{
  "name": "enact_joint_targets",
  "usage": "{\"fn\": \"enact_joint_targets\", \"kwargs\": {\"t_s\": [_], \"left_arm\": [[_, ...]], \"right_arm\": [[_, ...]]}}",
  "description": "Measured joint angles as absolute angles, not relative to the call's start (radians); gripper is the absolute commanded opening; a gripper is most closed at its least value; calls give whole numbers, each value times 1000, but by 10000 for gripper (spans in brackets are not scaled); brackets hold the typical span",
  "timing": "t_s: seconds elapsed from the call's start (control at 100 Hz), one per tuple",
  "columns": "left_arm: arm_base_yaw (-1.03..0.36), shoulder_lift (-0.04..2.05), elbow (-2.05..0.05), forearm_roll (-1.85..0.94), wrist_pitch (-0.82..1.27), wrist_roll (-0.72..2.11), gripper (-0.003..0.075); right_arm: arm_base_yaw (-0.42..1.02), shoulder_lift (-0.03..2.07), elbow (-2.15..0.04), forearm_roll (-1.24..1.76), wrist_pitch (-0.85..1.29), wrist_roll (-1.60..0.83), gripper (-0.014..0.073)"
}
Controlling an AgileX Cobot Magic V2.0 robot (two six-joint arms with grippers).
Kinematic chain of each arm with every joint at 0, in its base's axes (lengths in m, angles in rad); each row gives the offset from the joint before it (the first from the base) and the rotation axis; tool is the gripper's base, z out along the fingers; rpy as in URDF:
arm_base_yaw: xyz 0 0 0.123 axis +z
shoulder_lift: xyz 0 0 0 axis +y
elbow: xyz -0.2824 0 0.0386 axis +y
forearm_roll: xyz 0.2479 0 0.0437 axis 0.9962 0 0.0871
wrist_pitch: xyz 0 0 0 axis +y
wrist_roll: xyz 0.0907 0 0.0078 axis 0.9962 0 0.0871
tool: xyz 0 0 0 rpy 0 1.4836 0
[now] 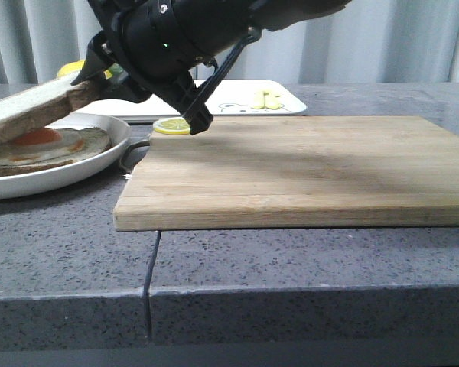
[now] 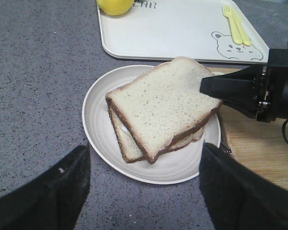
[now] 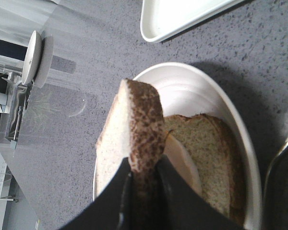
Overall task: Place bread and move sandwich to tray
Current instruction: 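Carry the bread slice with the right gripper over the egg toast, then lower the bread onto the egg toast and open the right gripper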
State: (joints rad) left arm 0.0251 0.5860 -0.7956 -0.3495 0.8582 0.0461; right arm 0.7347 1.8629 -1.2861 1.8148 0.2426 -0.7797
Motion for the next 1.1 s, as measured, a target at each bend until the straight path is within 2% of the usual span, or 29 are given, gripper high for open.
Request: {"fn": "enact_joint_targets", "kwargs": {"t_s": [0.11, 0.28, 0.37, 0.83, 1.1], "left_arm": [[25, 586, -796, -349, 858, 46, 452], [25, 586, -796, -349, 858, 46, 452], [25, 586, -796, -349, 858, 46, 452], [25, 586, -796, -349, 858, 46, 452], [25, 586, -796, -349, 858, 46, 452]], "right_arm": [[735, 1863, -1286, 1815, 231, -782, -34], [735, 1863, -1279, 1817, 210, -796, 236], [735, 1863, -1262, 1817, 208, -796, 321], [735, 1863, -1255, 1817, 205, -815, 340], [735, 1857, -1255, 1817, 192, -830, 470]]}}
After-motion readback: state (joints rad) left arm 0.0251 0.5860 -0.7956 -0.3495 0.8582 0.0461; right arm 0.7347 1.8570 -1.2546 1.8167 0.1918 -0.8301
